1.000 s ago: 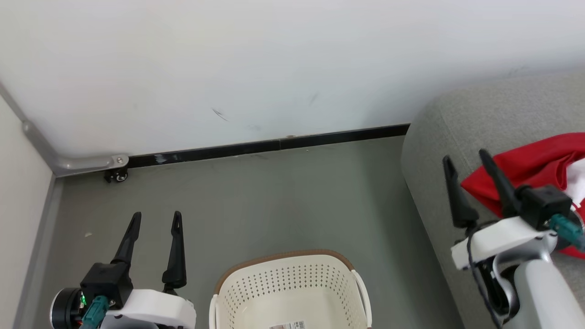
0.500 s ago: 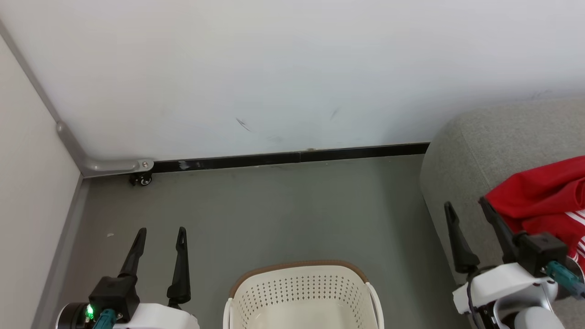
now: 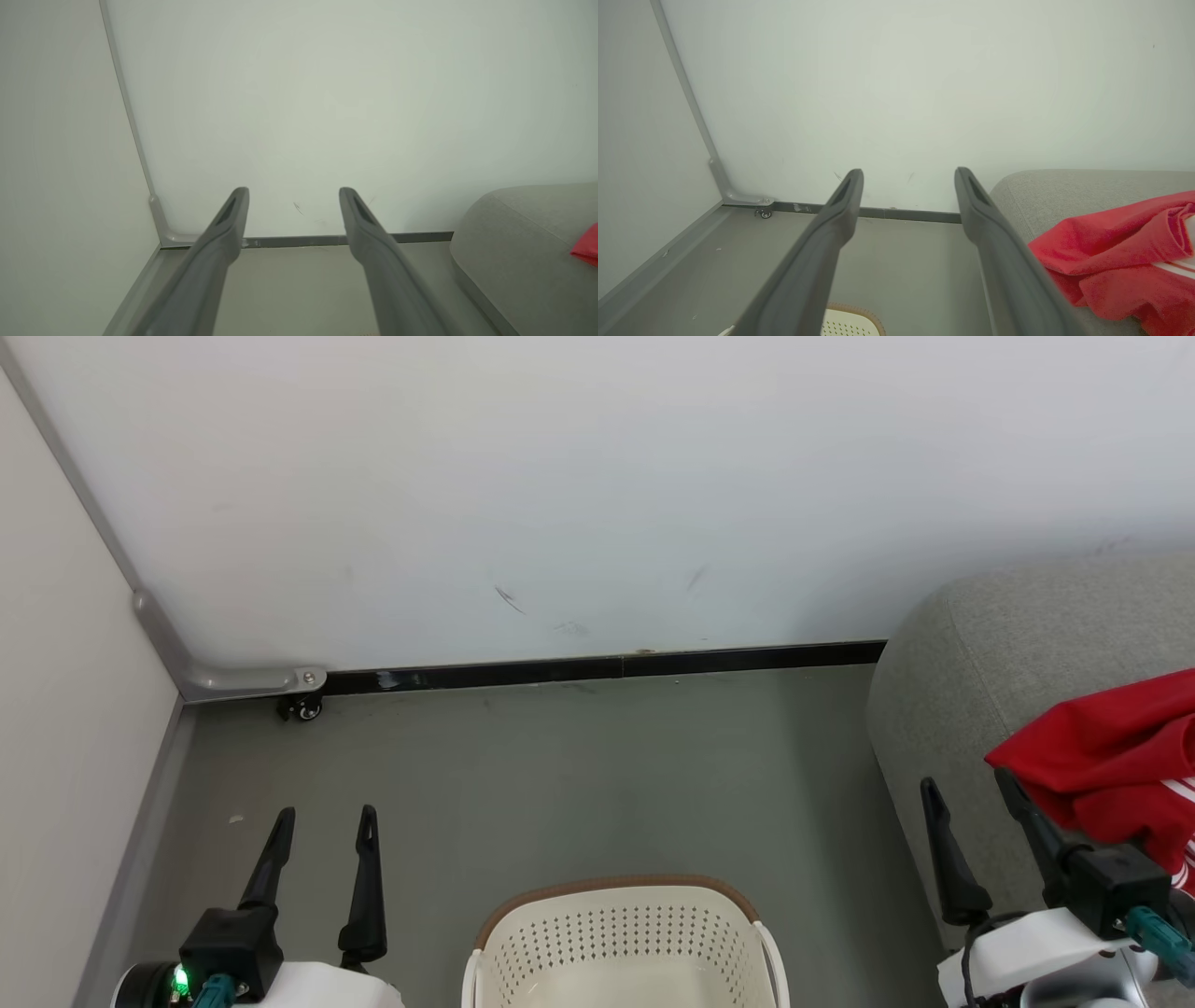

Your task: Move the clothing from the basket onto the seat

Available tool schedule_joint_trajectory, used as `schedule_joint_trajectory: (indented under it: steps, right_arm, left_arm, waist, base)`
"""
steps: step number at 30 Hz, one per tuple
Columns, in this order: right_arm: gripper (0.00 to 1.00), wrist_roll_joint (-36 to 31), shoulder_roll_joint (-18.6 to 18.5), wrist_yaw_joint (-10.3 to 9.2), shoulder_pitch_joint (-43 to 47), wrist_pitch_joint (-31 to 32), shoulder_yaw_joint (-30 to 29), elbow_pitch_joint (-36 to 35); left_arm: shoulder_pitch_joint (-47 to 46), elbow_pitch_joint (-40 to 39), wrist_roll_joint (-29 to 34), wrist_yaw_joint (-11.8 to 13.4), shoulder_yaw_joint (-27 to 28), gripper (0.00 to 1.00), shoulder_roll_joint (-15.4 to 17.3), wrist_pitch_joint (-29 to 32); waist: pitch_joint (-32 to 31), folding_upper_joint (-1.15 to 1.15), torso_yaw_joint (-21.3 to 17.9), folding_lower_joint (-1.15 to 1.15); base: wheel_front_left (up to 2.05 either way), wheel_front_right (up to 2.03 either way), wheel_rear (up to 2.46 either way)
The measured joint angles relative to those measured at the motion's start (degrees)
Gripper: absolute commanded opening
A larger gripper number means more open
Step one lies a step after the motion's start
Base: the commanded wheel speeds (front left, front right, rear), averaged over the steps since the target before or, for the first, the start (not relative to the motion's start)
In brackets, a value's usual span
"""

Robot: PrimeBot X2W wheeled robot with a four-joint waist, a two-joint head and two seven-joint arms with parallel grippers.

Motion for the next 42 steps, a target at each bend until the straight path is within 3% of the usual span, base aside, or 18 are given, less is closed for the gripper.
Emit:
schedule_joint_trajectory:
  steps: [42]
  right_arm:
    - [1.00,2.68,0.07,-0.01,4.47,0.94,-0.08,-4.01]
  left_arm:
    - [0.00,3.21,2.12,1.42,-2.02,1.00,0.44,0.66]
  waist:
    - [-0.34,0.00,0.44,0.00]
  base:
    - [0.00,0.00,0.00]
